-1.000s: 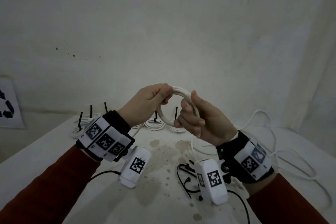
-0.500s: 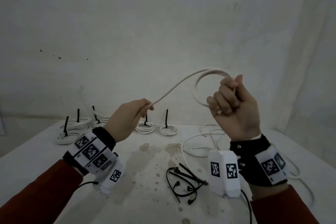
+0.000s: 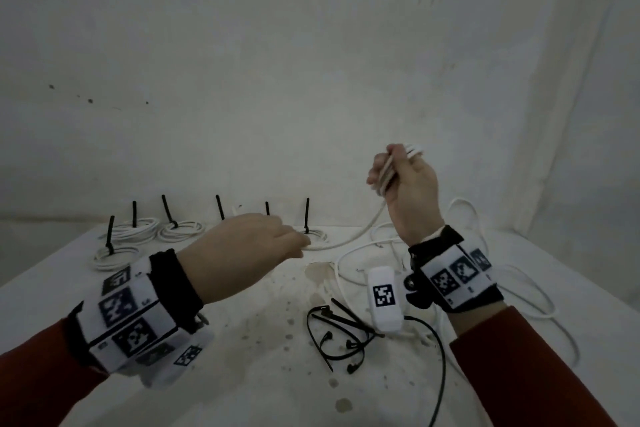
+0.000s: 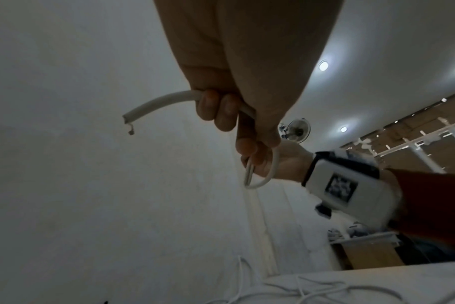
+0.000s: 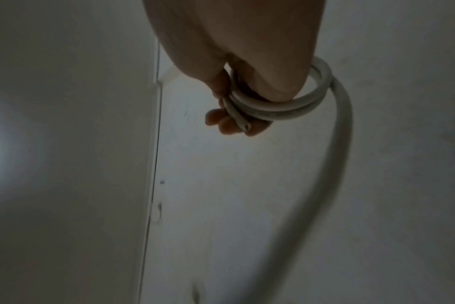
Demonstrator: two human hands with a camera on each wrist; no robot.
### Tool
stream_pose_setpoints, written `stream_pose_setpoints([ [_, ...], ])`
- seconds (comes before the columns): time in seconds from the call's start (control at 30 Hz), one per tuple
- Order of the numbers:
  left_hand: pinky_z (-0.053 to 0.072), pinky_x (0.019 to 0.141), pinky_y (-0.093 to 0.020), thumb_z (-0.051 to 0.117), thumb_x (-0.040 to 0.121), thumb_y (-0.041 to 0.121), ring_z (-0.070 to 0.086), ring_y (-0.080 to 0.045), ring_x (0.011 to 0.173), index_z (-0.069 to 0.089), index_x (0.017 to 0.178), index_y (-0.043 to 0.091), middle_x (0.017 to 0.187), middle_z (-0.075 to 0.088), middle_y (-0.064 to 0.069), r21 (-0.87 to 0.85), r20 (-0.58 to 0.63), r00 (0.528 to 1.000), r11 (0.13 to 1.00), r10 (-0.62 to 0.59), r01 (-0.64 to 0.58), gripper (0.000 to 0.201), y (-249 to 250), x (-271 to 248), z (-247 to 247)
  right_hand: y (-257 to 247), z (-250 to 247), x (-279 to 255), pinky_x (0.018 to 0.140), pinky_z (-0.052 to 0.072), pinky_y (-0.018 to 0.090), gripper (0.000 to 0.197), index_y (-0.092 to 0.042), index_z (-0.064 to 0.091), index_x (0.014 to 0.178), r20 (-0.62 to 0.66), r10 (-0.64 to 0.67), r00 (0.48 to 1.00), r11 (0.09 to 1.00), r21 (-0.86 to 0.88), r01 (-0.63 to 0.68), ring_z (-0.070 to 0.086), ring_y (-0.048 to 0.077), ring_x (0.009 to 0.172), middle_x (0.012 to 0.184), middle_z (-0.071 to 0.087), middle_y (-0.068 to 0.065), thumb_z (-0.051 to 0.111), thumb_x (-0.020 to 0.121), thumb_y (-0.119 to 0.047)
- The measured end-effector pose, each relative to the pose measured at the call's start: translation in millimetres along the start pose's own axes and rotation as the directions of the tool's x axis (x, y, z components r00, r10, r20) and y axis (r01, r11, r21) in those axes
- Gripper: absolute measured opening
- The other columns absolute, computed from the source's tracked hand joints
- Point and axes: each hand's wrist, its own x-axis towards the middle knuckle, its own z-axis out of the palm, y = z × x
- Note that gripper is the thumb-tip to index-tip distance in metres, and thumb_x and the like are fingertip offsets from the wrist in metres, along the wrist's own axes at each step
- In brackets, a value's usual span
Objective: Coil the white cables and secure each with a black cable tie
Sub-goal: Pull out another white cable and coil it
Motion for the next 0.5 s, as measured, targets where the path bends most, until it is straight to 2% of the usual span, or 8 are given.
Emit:
stream_pose_setpoints([
  [0.03, 0.040, 0.046, -0.019, 0.036, 0.089, 0.037, 0.057, -0.015, 0.052, 0.068, 0.085, 0.017, 0.064, 0.062, 0.005, -0.024, 0.004, 1.000, 1.000, -0.001, 0.001, 0.038, -1.9, 1.7, -3.2, 5.4, 2.0, -2.5, 0.050, 0.047, 0.025, 0.018, -0.006, 0.047, 0.090, 0.035, 0.002, 0.999, 0.987, -0.160, 0.003, 0.054, 0.016, 0.048, 0.061, 0.062, 0.001, 0.037, 0.103, -0.012],
  [0.1, 0.041, 0.047, -0.020, 0.026, 0.098, 0.039, 0.057, -0.016, 0.055, 0.064, 0.088, 0.019, 0.068, 0.062, 0.006, -0.079, 0.006, 1.000, 0.996, -0.028, 0.029, 0.045, -7.8, 3.7, -8.2, 12.9, 4.3, -10.1, 0.048, 0.047, 0.025, 0.015, -0.005, 0.046, 0.091, 0.178, 0.043, 0.983, 0.895, -0.443, 0.041, 0.057, 0.019, 0.046, 0.063, 0.065, 0.004, 0.038, 0.103, -0.011],
  [0.17, 0.044, 0.048, -0.024, 0.017, 0.100, 0.043, 0.057, -0.018, 0.057, 0.064, 0.088, 0.019, 0.069, 0.062, 0.006, -0.122, -0.005, 0.996, 0.989, -0.088, 0.087, 0.053, -14.6, 5.7, -13.1, 15.9, 6.4, -18.9, 0.050, 0.047, 0.029, 0.016, -0.008, 0.046, 0.087, 0.349, 0.149, 0.925, 0.757, -0.642, 0.121, 0.058, 0.022, 0.048, 0.066, 0.067, 0.005, 0.039, 0.102, -0.010],
  [0.2, 0.046, 0.047, -0.028, 0.019, 0.100, 0.045, 0.057, -0.020, 0.058, 0.064, 0.088, 0.019, 0.069, 0.061, 0.005, -0.148, -0.028, 0.993, 0.983, -0.116, 0.111, 0.053, -18.9, 7.1, -15.3, 15.6, 6.8, -23.1, 0.052, 0.046, 0.031, 0.017, -0.009, 0.047, 0.086, 0.415, 0.218, 0.883, 0.698, -0.699, 0.156, 0.058, 0.022, 0.048, 0.067, 0.067, 0.005, 0.040, 0.102, -0.010],
  [0.27, 0.047, 0.049, -0.033, 0.028, 0.096, 0.046, 0.057, -0.022, 0.060, 0.064, 0.089, 0.016, 0.070, 0.060, 0.003, -0.183, -0.065, 0.985, 0.972, -0.161, 0.147, 0.047, -29.4, 10.0, -19.0, 13.1, 7.0, -29.9, 0.052, 0.043, 0.029, 0.022, -0.006, 0.048, 0.082, 0.498, 0.333, 0.801, 0.670, -0.723, 0.171, 0.052, 0.018, 0.047, 0.064, 0.063, 0.010, 0.040, 0.102, -0.012],
  [0.33, 0.045, 0.053, -0.032, 0.030, 0.095, 0.049, 0.052, -0.017, 0.062, 0.064, 0.092, 0.014, 0.070, 0.055, 0.007, -0.235, -0.058, 0.978, 0.955, -0.202, 0.183, 0.049, -41.5, 11.8, -21.3, 8.8, 6.7, -34.9, 0.050, 0.037, 0.023, 0.030, -0.002, 0.048, 0.080, 0.546, 0.391, 0.741, 0.755, -0.651, 0.081, 0.042, 0.012, 0.046, 0.057, 0.050, 0.009, 0.038, 0.103, -0.019],
  [0.4, 0.042, 0.056, -0.030, 0.024, 0.095, 0.054, 0.041, -0.005, 0.064, 0.063, 0.096, 0.015, 0.072, 0.047, 0.014, -0.297, -0.022, 0.974, 0.931, -0.226, 0.210, 0.055, -49.4, 13.5, -21.1, 3.4, 8.2, -39.0, 0.048, 0.030, 0.022, 0.039, -0.003, 0.050, 0.081, 0.557, 0.439, 0.705, 0.799, -0.600, -0.024, 0.035, 0.011, 0.047, 0.053, 0.040, 0.002, 0.033, 0.100, -0.033],
  [0.5, 0.038, 0.059, -0.026, 0.023, 0.096, 0.054, 0.038, -0.005, 0.067, 0.063, 0.100, 0.016, 0.075, 0.045, 0.016, -0.351, -0.024, 0.972, 0.912, -0.234, 0.211, 0.055, -50.4, 19.3, -17.4, -2.4, 11.2, -43.4, 0.046, 0.022, 0.023, 0.054, -0.008, 0.051, 0.074, 0.532, 0.510, 0.676, 0.762, -0.645, -0.067, 0.024, 0.013, 0.047, 0.050, 0.030, -0.001, 0.027, 0.095, -0.052],
])
